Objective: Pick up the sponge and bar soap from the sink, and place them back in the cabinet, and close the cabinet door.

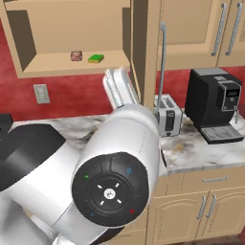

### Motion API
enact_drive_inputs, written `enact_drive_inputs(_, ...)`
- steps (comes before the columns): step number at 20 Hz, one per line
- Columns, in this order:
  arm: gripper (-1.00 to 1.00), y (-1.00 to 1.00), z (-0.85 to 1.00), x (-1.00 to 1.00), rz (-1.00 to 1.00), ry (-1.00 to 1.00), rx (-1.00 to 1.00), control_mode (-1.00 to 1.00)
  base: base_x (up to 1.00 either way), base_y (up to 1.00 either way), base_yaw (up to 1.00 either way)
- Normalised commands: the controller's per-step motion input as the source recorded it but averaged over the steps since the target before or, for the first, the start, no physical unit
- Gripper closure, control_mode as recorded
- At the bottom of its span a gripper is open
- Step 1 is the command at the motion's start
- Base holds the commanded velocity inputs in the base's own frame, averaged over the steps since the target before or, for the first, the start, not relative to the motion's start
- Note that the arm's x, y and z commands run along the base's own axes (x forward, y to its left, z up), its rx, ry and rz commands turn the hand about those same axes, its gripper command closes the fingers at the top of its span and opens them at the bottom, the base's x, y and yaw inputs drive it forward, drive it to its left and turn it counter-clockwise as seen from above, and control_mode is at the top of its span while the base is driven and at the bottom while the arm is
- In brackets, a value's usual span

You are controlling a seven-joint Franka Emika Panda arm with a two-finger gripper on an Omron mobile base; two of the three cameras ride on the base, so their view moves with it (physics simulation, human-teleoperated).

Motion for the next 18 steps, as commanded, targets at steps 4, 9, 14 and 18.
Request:
enact_drive_inputs(4,-1.00,-0.34,0.00,0.00,0.00,0.00,0.10,-1.00,0.00,0.00,0.00)
enact_drive_inputs(9,-1.00,-0.33,0.00,0.08,0.05,0.00,0.10,-1.00,0.00,0.00,0.00)
enact_drive_inputs(14,-1.00,-0.30,0.00,0.07,0.10,0.00,0.09,-1.00,0.00,0.00,0.00)
enact_drive_inputs(18,-1.00,-0.19,-0.01,0.15,0.11,0.00,0.07,-1.00,0.00,0.00,0.00)
